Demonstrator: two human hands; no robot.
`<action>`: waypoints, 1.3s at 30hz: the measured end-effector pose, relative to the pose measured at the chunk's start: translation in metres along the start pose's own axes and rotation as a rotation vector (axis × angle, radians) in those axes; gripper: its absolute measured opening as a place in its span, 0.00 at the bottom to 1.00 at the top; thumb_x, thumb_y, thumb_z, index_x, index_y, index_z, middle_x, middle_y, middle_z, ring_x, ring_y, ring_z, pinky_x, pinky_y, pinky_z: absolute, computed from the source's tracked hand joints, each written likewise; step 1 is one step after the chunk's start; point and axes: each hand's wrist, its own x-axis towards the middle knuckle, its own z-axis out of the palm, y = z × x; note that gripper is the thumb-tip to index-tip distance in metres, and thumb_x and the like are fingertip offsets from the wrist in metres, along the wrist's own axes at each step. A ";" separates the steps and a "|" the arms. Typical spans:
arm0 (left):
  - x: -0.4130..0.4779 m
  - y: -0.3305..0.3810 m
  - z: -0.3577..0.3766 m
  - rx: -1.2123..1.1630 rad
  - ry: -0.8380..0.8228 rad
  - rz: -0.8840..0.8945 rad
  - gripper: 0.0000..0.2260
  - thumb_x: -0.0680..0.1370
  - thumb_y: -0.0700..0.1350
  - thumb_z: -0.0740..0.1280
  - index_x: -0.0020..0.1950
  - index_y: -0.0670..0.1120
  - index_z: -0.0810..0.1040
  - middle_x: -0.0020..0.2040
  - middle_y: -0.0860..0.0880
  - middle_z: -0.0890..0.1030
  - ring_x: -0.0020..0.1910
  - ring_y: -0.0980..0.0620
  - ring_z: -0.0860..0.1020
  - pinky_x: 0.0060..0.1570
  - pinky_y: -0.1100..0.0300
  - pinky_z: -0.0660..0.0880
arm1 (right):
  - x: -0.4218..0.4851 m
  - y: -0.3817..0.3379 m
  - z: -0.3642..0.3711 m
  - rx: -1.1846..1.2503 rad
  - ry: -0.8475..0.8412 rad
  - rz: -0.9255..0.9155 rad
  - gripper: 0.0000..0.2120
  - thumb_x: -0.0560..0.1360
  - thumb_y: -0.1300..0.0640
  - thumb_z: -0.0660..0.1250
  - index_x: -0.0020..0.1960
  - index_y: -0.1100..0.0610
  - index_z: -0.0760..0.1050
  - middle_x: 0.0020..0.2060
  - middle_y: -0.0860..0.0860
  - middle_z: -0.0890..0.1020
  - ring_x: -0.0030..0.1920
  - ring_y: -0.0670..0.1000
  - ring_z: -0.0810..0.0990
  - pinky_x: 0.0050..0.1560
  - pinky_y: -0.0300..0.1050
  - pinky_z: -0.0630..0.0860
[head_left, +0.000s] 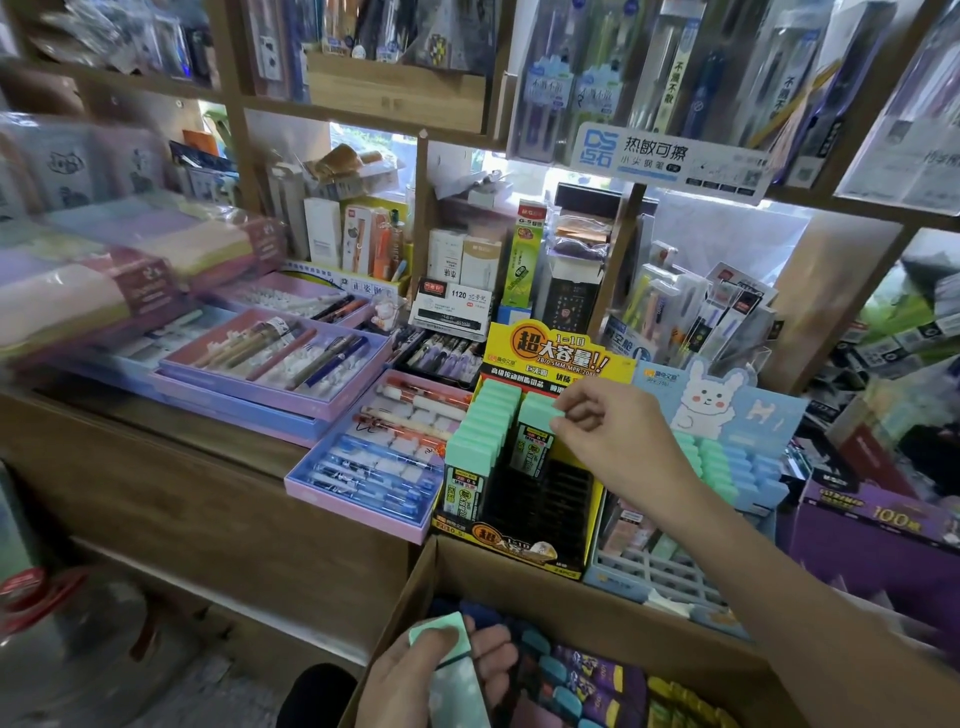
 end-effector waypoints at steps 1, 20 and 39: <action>0.000 0.000 0.000 -0.005 0.000 -0.004 0.09 0.80 0.34 0.64 0.50 0.27 0.79 0.44 0.26 0.82 0.48 0.32 0.81 0.46 0.44 0.75 | 0.000 -0.001 0.000 -0.004 -0.011 -0.006 0.04 0.75 0.61 0.75 0.49 0.54 0.82 0.39 0.45 0.82 0.38 0.42 0.81 0.42 0.32 0.77; 0.012 -0.003 -0.004 -0.039 -0.023 -0.063 0.10 0.80 0.34 0.63 0.52 0.26 0.78 0.46 0.25 0.82 0.52 0.29 0.80 0.51 0.42 0.75 | 0.014 0.001 -0.002 -0.016 -0.060 -0.029 0.09 0.77 0.63 0.72 0.46 0.50 0.79 0.38 0.52 0.84 0.40 0.53 0.85 0.49 0.59 0.83; 0.018 -0.009 -0.006 -0.088 -0.055 -0.016 0.09 0.80 0.32 0.62 0.52 0.26 0.77 0.44 0.25 0.82 0.46 0.31 0.83 0.46 0.44 0.77 | 0.003 -0.004 -0.004 -0.192 -0.078 0.014 0.08 0.79 0.58 0.71 0.55 0.51 0.86 0.49 0.46 0.86 0.50 0.47 0.83 0.58 0.55 0.80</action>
